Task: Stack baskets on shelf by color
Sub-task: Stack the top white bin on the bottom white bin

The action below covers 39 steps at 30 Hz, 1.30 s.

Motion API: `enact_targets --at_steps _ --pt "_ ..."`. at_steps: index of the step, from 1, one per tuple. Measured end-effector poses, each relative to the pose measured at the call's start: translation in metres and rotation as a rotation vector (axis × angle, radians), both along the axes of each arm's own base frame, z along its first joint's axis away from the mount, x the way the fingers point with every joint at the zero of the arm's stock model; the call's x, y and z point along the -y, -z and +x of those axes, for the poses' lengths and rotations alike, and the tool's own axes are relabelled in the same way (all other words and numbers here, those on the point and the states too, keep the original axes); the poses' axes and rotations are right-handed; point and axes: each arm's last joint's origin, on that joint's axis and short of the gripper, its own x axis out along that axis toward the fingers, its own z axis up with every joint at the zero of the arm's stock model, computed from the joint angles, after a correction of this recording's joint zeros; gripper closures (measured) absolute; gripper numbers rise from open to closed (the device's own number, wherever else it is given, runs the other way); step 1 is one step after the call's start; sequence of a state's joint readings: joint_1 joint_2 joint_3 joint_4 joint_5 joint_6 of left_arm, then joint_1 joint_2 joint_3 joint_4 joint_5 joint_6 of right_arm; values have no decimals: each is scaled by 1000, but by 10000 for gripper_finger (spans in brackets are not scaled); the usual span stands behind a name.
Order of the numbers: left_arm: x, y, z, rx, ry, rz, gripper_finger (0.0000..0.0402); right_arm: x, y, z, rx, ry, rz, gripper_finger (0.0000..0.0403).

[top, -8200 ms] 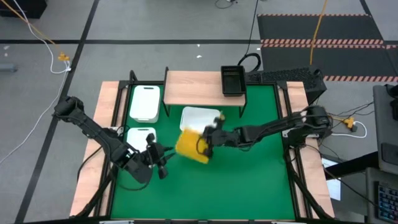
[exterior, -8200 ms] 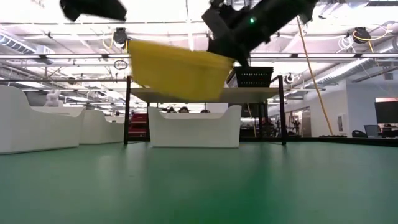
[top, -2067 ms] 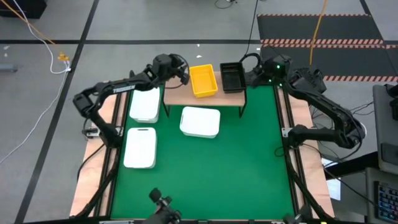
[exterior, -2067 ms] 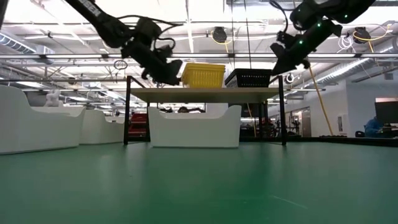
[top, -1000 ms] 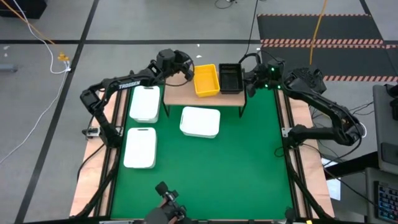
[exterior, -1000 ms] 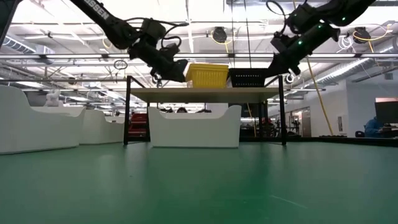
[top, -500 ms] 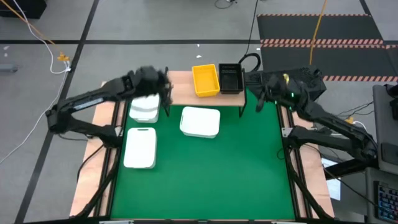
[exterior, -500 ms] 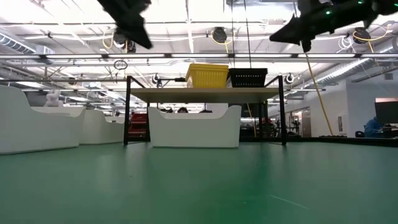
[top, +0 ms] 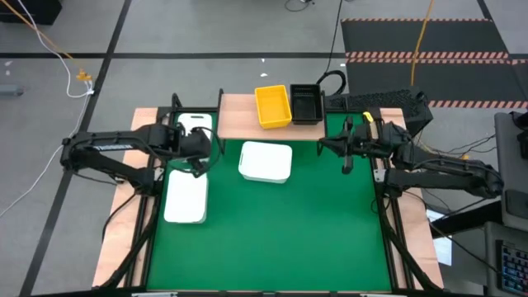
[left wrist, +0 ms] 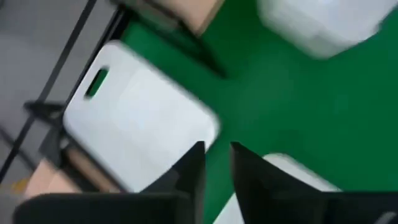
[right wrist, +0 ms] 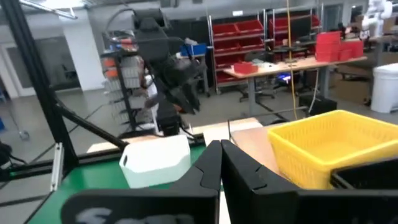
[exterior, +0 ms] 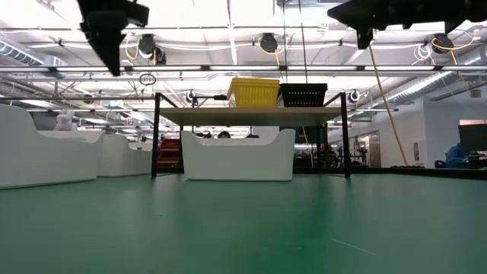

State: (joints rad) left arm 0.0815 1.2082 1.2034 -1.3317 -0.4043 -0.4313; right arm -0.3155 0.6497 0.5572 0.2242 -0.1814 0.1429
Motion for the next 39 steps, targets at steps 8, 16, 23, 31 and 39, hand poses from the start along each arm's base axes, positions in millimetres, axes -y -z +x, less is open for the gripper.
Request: enact_targets --at_steps 8,16,23,31,39 --pt "-25 5 -5 -60 3 -52 231 -2 -5 0 51 -14 -22 403" --pt "-51 49 -8 -135 64 -44 218 -2 -5 0 46 -15 -50 403" --pt "-64 87 -20 -173 100 -136 218 -2 -5 0 43 -14 -78 403" --pt "-68 105 -26 -190 153 -162 218 -2 -5 0 41 -13 -89 403" --pt "-69 107 -24 -171 153 -169 290 -3 -5 0 44 -20 -67 403"
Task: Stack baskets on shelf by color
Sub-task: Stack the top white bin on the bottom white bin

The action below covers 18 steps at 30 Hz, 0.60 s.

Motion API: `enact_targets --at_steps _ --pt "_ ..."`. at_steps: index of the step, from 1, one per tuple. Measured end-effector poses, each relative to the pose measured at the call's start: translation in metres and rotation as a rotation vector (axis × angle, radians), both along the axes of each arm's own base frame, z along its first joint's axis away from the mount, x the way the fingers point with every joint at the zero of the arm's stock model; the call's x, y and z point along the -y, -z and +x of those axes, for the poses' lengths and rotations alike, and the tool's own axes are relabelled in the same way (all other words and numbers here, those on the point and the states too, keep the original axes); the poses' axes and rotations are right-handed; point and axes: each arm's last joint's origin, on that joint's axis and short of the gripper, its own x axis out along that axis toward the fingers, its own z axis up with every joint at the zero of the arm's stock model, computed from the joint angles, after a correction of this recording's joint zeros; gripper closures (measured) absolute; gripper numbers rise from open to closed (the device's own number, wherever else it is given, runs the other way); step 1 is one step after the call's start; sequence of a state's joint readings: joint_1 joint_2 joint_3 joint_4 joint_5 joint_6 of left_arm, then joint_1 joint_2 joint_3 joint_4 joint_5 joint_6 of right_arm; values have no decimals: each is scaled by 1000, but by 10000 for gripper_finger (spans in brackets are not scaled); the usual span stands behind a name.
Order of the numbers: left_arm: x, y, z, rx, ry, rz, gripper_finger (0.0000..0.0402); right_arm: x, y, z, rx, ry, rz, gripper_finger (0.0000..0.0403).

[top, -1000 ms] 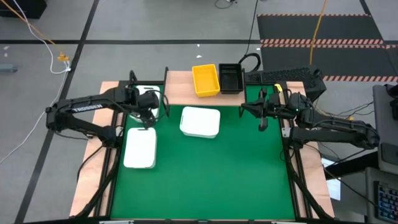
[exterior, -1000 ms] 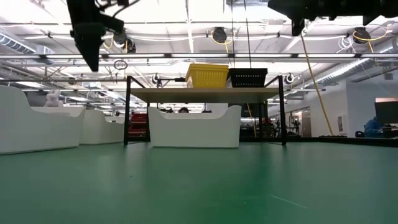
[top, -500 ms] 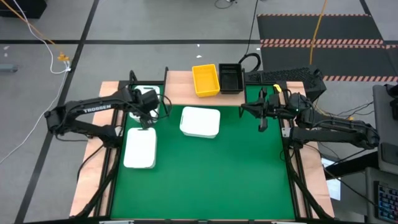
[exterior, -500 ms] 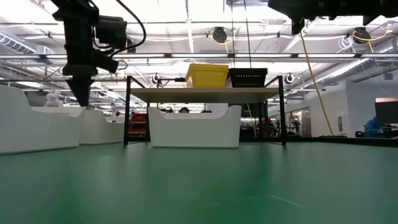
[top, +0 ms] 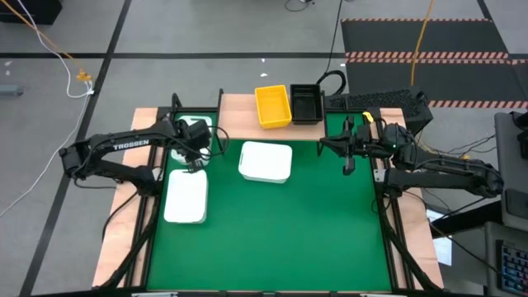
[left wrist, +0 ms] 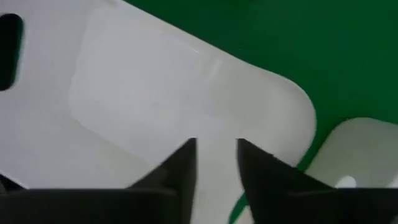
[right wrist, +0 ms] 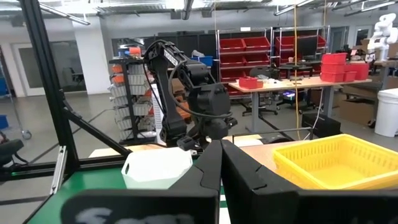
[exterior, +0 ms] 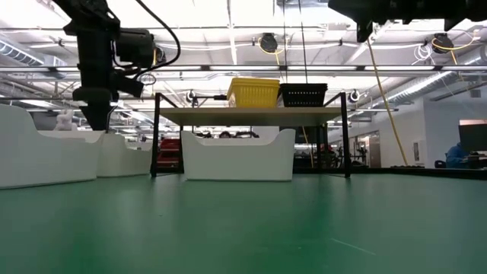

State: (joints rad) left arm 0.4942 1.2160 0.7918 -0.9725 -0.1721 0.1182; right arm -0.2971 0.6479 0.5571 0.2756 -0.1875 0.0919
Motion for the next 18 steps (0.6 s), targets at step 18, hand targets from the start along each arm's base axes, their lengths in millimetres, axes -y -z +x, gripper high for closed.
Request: enact_targets --at_steps 18 --pt "4 -31 13 135 -151 -68 250 0 0 0 -1 1 -10 403"
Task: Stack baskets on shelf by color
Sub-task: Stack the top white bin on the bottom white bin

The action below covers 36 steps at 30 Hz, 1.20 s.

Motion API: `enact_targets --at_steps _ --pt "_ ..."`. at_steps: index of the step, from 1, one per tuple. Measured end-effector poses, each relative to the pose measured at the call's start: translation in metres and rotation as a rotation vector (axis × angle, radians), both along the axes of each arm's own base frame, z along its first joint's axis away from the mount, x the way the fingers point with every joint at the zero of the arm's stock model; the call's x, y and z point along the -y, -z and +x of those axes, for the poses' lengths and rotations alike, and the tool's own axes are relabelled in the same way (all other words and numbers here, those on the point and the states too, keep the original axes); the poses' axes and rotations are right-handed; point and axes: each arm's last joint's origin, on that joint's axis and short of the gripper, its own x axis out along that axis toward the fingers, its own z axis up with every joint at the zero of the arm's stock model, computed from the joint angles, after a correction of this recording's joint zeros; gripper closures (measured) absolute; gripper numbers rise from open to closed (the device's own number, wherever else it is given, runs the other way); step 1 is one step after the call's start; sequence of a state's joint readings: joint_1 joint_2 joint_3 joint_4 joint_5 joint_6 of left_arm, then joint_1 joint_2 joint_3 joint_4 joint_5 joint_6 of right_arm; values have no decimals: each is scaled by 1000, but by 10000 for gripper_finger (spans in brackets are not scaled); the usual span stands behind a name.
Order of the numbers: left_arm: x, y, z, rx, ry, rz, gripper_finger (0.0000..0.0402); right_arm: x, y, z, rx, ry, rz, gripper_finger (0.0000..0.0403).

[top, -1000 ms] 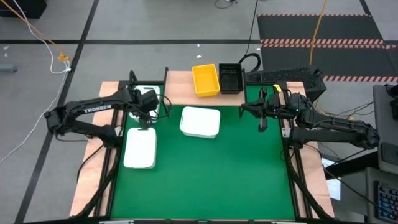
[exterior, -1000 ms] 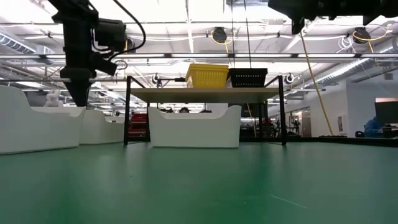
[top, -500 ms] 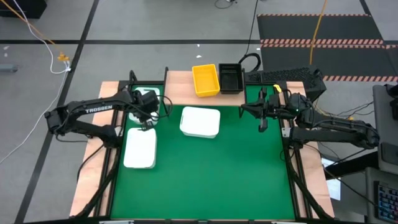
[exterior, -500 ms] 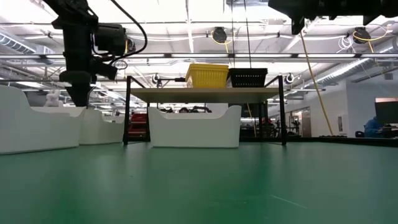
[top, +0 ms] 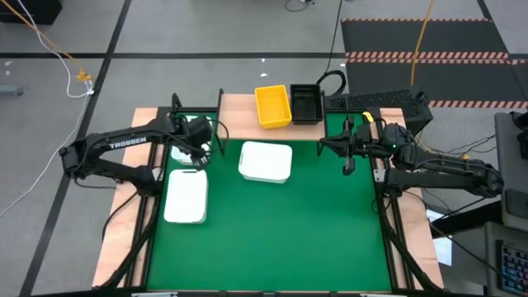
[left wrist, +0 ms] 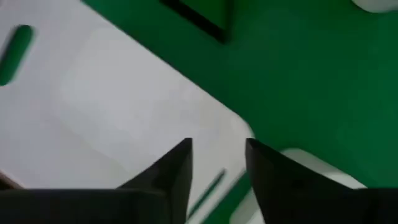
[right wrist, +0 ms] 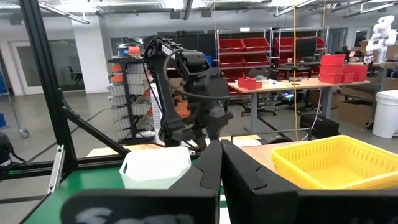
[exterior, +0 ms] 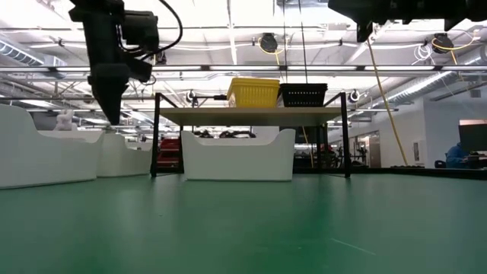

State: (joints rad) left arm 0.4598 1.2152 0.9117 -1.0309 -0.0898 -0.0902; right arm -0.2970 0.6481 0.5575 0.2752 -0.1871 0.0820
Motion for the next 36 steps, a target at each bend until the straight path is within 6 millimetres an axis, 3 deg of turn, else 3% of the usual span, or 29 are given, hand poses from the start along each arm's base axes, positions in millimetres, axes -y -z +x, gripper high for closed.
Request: enact_targets --at_steps 6,14,19,23,29,36 --pt "10 10 -1 -44 46 -31 212 0 1 0 -7 -1 5 403" --pt "12 27 -9 -114 12 -4 211 0 1 0 -9 -1 5 403" --pt "11 28 -5 -73 8 17 213 0 -1 0 5 0 -1 403" --pt "10 28 -3 -50 16 18 255 0 -1 0 6 -1 -2 403" --pt "13 28 -2 -6 41 -85 384 0 -1 0 8 -1 0 403" --pt "15 26 -3 -15 9 -62 397 0 -1 0 6 -2 8 403"
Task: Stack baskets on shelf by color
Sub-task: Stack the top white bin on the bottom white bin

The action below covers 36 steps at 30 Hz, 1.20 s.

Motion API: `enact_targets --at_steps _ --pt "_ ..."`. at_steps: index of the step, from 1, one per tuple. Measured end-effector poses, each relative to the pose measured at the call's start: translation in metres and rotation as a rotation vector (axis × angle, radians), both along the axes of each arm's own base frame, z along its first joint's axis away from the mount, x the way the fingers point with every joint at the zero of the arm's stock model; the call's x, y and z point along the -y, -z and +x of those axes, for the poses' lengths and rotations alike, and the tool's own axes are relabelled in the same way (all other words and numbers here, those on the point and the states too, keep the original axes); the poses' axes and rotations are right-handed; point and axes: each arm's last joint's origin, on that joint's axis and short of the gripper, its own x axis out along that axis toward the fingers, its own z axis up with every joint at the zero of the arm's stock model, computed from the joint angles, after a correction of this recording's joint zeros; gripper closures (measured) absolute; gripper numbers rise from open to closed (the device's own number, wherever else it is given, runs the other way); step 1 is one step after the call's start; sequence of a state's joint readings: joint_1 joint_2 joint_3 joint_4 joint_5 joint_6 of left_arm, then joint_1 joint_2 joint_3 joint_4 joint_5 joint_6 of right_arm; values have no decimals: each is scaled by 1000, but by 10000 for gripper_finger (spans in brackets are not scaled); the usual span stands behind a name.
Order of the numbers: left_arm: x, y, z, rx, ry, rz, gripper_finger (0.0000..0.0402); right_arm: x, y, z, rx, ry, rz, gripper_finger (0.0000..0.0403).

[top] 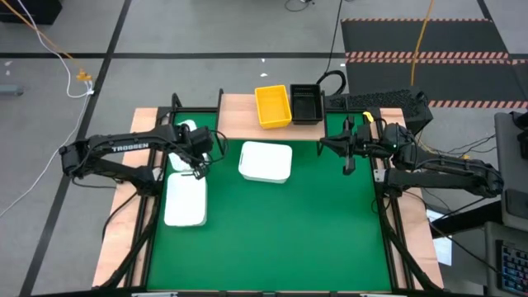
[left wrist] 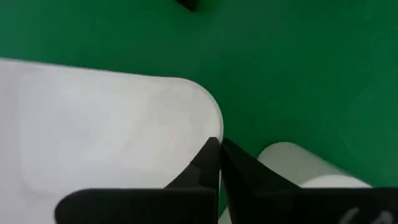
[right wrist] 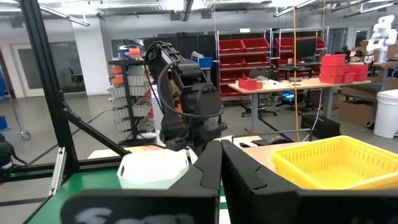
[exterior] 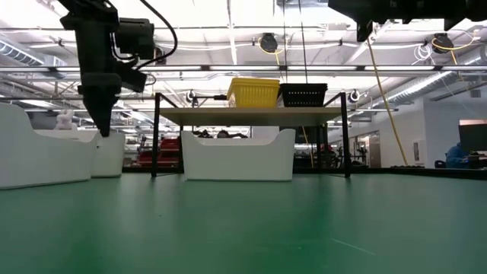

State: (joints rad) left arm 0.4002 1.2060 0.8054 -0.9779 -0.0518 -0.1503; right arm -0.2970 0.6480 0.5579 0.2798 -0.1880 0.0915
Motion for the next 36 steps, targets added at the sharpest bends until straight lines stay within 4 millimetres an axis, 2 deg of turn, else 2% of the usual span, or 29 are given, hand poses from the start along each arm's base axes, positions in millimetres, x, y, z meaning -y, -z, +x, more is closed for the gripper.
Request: enact_targets --at_steps 4,10,16,20,24,32,36 --pt "2 -11 -2 -31 -12 75 398 0 0 0 -1 0 -2 403" --pt "13 -54 -4 -17 -10 145 399 0 1 0 -8 1 -4 403" --pt "41 -107 -9 -16 51 191 400 0 1 0 -11 0 -3 403" --pt "71 -127 -8 61 236 91 401 0 2 0 -18 1 0 403" --pt "106 -127 -7 80 393 -35 401 0 3 0 -31 0 6 403" --pt "160 -105 -5 -27 386 -86 401 0 5 1 -48 -1 28 403" --pt "182 -93 7 -28 412 -116 401 0 5 1 -44 -1 34 403"
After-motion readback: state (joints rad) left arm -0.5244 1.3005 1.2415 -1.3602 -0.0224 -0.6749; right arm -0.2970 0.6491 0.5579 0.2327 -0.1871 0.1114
